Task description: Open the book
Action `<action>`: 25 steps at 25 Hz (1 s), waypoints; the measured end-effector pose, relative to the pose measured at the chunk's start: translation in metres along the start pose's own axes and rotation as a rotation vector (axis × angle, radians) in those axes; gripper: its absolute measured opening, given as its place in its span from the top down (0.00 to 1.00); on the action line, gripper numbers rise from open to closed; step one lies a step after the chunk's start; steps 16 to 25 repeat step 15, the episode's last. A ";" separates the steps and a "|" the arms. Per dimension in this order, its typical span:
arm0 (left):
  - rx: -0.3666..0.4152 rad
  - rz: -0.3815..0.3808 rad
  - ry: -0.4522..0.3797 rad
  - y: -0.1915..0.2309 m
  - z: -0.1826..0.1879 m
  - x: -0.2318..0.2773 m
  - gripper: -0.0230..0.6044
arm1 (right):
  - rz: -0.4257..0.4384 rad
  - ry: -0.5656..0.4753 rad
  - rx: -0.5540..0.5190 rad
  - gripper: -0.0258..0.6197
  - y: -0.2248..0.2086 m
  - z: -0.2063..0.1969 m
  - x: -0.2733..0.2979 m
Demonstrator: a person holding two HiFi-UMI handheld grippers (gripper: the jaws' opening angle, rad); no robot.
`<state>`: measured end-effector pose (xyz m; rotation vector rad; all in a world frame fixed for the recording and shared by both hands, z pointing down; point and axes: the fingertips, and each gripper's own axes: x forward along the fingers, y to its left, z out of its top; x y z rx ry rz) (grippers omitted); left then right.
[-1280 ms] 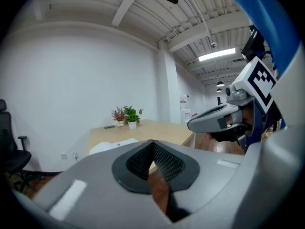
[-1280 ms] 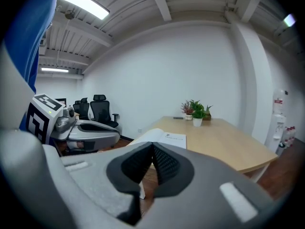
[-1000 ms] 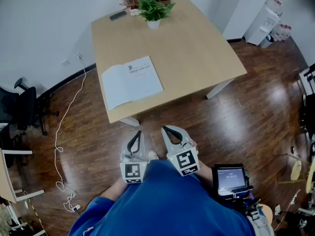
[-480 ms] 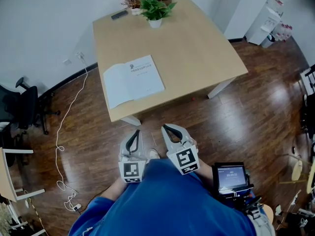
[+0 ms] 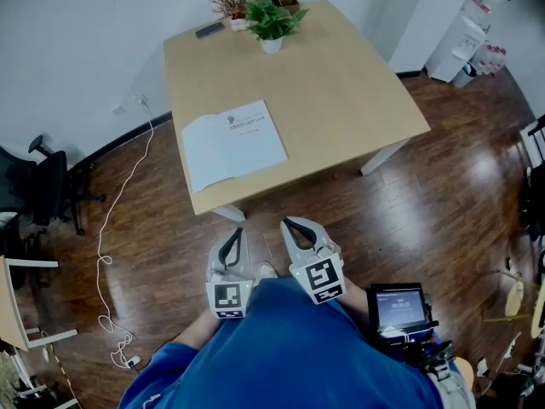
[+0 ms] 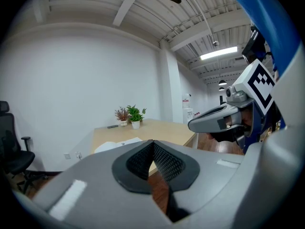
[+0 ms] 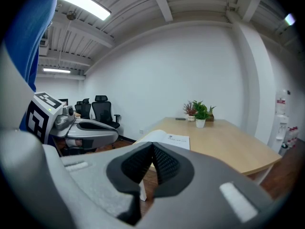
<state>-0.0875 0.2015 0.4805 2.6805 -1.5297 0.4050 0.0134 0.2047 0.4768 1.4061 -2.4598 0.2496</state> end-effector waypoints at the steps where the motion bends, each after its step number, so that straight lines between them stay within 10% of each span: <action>1: 0.000 -0.001 -0.001 0.000 0.001 0.000 0.95 | 0.000 0.000 0.000 0.96 0.000 0.001 0.000; 25: -0.009 0.003 -0.001 0.002 -0.003 0.005 0.95 | -0.001 0.003 0.001 0.96 -0.002 -0.001 0.006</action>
